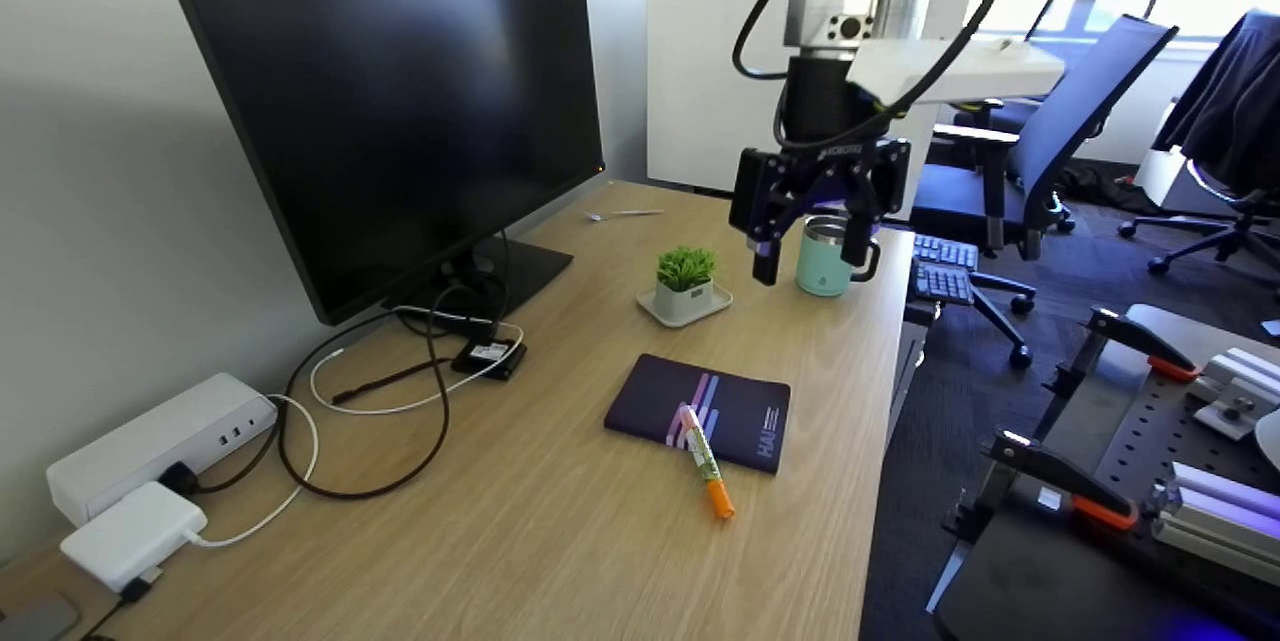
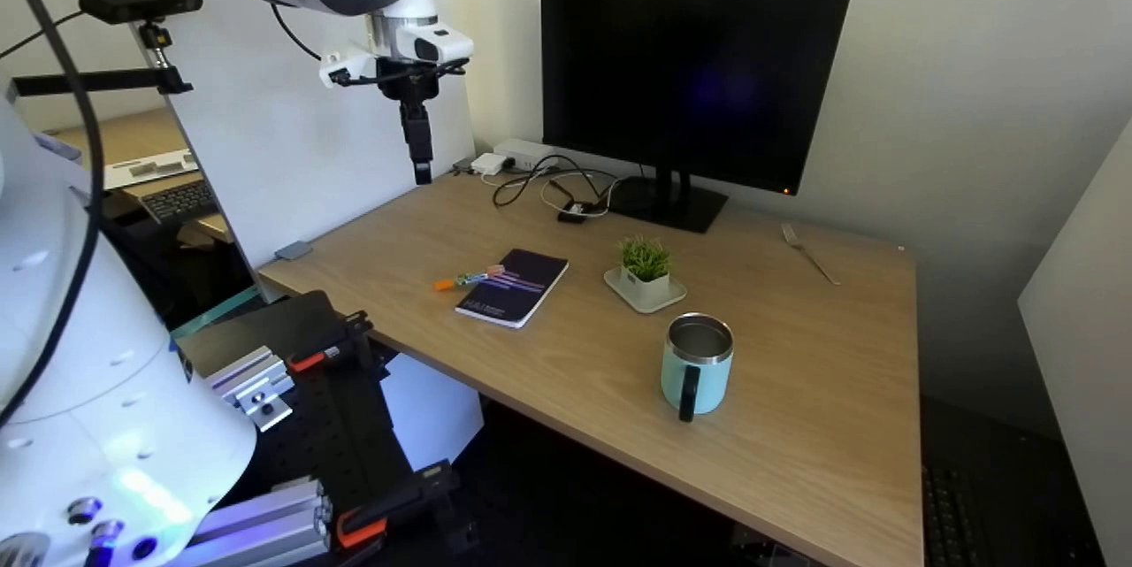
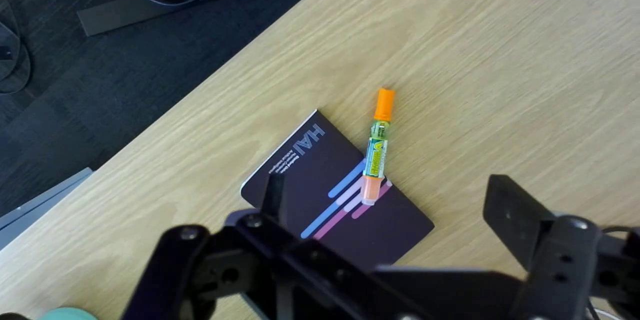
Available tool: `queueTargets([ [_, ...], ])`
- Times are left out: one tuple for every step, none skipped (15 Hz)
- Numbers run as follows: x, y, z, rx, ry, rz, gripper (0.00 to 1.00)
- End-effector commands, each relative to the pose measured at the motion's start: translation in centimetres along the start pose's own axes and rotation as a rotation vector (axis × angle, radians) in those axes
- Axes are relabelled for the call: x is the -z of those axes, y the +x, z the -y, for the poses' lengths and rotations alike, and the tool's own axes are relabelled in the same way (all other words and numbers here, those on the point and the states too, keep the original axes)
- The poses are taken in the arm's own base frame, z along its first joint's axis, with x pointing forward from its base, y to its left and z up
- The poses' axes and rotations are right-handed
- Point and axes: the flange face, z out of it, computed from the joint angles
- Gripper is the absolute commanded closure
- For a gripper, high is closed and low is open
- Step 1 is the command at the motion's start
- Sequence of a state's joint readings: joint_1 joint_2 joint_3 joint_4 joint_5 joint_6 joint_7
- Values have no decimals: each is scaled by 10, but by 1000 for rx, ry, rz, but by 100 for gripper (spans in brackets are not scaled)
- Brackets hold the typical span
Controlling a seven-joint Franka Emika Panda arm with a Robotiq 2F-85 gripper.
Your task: Pick up the marker and put it in the cup
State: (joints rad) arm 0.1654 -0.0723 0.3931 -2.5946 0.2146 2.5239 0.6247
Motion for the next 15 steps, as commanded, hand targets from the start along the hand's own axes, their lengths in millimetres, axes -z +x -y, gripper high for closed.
queueTargets([
  [-32, 21, 14, -29, 34, 20, 0],
  [-41, 26, 17, -29, 39, 23, 0],
  [-52, 33, 19, -30, 40, 28, 0],
  [-62, 39, 21, -32, 42, 33, 0],
  [-71, 44, 23, -32, 43, 37, 0],
  [-81, 50, 24, -34, 41, 43, 0],
  [-91, 56, 27, -34, 40, 46, 0],
  [-100, 60, 29, -32, 38, 52, 0],
  [-109, 65, 32, -31, 33, 56, 0],
  [-117, 68, 35, -29, 33, 61, 0],
  [-124, 72, 39, -29, 33, 63, 0],
  [-131, 73, 42, -26, 33, 64, 0],
  [-138, 75, 46, -23, 32, 65, 0],
  [-142, 76, 50, -18, 31, 65, 0],
  [-148, 77, 54, -13, 29, 63, 0],
])
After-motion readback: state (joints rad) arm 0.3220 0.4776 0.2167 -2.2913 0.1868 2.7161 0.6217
